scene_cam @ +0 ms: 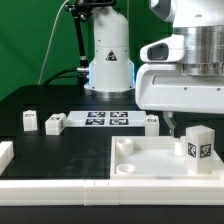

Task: Assemble one leg

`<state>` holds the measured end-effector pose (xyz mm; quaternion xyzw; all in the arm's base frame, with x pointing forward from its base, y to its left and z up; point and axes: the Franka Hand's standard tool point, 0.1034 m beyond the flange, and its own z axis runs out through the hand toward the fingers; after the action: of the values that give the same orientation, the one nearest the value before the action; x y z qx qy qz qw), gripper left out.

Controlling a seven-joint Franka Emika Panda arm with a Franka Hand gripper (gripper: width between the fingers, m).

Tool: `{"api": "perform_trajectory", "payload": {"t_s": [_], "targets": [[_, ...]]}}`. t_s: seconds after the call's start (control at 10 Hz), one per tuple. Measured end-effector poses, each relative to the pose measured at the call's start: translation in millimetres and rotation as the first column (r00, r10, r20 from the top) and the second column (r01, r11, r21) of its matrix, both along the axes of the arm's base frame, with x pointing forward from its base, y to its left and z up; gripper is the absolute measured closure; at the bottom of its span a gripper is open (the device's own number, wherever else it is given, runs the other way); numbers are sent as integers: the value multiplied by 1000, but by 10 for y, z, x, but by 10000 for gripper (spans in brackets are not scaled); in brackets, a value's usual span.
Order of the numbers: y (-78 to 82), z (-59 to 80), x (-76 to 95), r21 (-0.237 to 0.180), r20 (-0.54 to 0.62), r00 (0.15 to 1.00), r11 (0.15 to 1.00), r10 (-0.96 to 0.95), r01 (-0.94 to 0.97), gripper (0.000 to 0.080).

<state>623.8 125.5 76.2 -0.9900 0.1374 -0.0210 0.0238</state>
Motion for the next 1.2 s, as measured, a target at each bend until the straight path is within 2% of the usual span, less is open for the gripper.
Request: {"api": "perform_trajectory", "payload": {"t_s": [0.2, 0.3, 0.5, 0.6, 0.7, 0.8, 0.9, 1.1, 1.2], "targets": [[-10, -2, 1, -15, 6, 985, 985, 174, -174, 150], [-26, -2, 4, -33, 8, 943, 943, 332, -331, 150], [-42, -4, 6, -42, 8, 892, 892, 451, -450, 176], [-53, -4, 7, -50, 6, 843, 842, 538, -537, 310], [-51, -4, 7, -48, 7, 848, 847, 530, -529, 445], [-51, -4, 7, -48, 7, 851, 850, 525, -524, 445], [-50, -5, 6, -45, 7, 866, 866, 499, -498, 509], [-50, -5, 6, -45, 7, 868, 868, 496, -495, 509], [-42, -6, 3, -34, 10, 920, 919, 392, -392, 509]]}}
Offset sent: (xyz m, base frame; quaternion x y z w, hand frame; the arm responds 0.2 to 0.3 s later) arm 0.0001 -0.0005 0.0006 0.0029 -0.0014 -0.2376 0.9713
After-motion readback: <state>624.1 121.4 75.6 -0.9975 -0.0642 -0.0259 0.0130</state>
